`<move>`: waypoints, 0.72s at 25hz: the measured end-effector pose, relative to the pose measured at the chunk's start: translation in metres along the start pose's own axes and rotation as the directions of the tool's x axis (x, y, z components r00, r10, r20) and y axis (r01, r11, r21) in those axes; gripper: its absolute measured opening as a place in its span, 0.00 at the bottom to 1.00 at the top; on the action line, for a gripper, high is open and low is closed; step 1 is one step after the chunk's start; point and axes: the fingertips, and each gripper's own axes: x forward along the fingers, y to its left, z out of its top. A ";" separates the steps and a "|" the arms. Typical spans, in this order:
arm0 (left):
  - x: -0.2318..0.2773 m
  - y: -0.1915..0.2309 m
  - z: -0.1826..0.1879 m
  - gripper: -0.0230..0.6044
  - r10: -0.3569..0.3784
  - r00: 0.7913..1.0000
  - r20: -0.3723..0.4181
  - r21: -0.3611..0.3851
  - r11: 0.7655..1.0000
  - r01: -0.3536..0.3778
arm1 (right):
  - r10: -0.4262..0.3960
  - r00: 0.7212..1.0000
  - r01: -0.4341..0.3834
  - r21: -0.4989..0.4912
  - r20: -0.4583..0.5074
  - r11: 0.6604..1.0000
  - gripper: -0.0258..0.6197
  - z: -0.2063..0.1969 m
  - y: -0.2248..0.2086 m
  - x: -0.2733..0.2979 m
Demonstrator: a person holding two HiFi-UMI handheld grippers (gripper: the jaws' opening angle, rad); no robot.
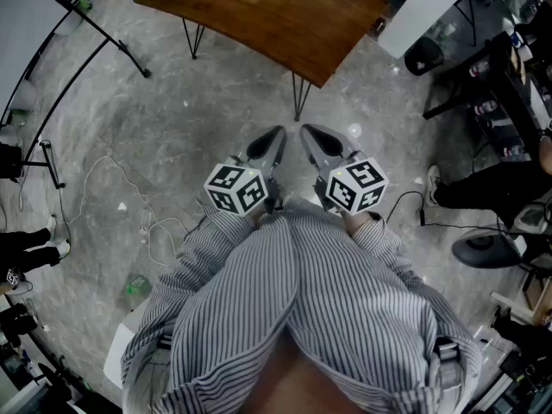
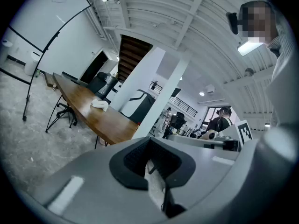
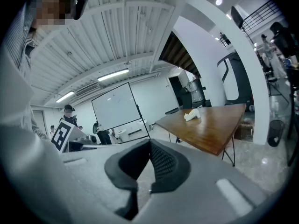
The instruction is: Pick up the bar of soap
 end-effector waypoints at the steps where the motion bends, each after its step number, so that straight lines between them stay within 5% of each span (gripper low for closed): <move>1: 0.002 -0.002 0.000 0.04 -0.006 1.000 -0.003 0.001 1.000 0.006 | 0.002 1.000 -0.002 -0.001 -0.002 1.000 0.04 0.000 -0.001 0.000; 18: 0.016 -0.008 -0.003 0.04 -0.008 1.000 -0.023 0.013 1.000 0.008 | -0.004 1.000 0.004 -0.017 0.007 1.000 0.04 0.003 -0.014 -0.005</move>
